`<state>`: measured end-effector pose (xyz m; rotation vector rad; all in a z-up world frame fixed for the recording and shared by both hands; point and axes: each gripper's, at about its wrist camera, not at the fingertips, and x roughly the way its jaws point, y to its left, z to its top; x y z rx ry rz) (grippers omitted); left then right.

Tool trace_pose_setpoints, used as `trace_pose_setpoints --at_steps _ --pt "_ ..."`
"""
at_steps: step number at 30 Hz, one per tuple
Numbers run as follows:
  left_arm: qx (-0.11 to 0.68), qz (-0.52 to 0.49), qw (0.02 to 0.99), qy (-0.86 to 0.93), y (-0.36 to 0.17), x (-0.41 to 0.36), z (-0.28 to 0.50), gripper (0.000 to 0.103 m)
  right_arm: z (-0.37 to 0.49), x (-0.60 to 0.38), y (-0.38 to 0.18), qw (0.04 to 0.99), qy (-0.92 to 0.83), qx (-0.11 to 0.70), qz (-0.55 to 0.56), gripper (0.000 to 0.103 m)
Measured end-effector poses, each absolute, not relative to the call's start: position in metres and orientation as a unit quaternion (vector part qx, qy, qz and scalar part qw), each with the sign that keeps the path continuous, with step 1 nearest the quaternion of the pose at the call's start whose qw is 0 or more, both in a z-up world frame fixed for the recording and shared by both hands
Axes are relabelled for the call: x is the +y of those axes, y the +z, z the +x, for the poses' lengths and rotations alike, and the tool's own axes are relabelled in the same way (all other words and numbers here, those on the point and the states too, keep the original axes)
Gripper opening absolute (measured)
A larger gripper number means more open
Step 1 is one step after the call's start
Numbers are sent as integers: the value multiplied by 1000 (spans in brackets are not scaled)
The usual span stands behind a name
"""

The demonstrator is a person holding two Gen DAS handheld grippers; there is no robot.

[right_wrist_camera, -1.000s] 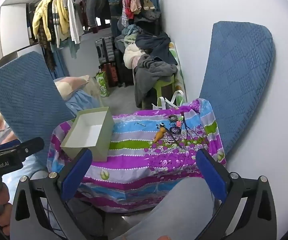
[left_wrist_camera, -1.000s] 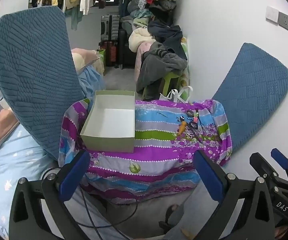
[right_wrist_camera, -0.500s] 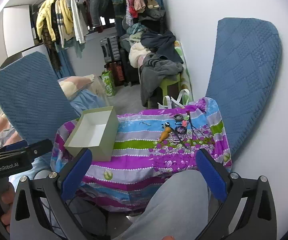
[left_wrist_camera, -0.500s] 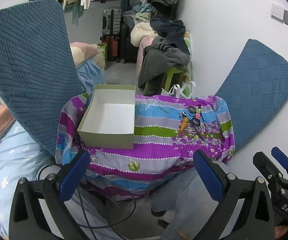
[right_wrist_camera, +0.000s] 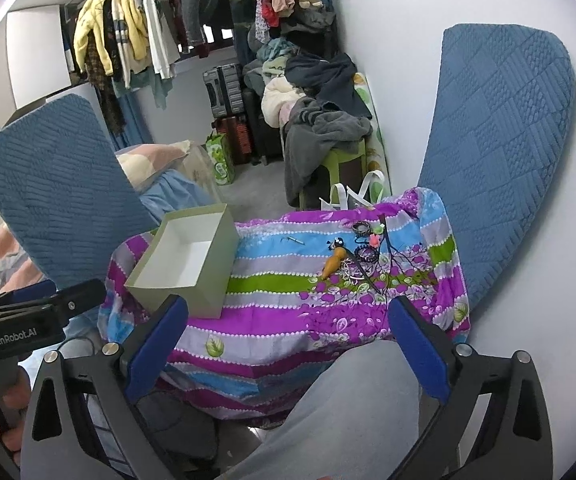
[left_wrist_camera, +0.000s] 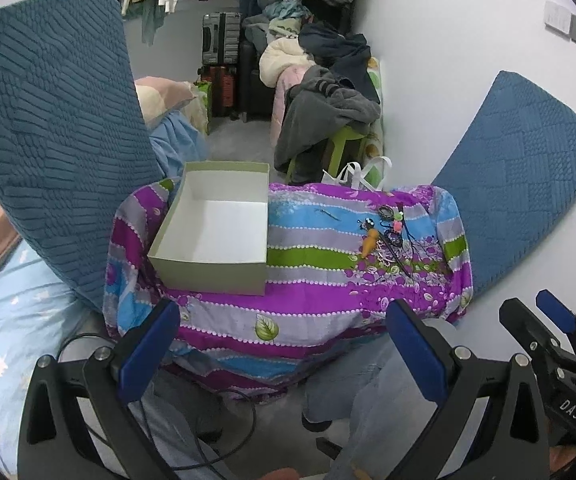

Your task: Organize jewelry

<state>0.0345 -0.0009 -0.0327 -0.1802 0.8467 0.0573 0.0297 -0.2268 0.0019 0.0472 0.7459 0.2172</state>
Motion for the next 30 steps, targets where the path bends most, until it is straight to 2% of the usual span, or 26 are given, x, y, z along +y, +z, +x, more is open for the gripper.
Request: trace_pose_setpoints --at_steps 6,15,30 --pt "409 -89 908 29 -43 5 44 102 39 -231 -8 924 101 367 31 94" --pt "415 -103 904 31 -50 11 51 102 41 -228 -15 925 106 363 27 93" --pt "423 -109 899 23 -55 6 54 101 43 -228 -21 923 101 371 29 78"
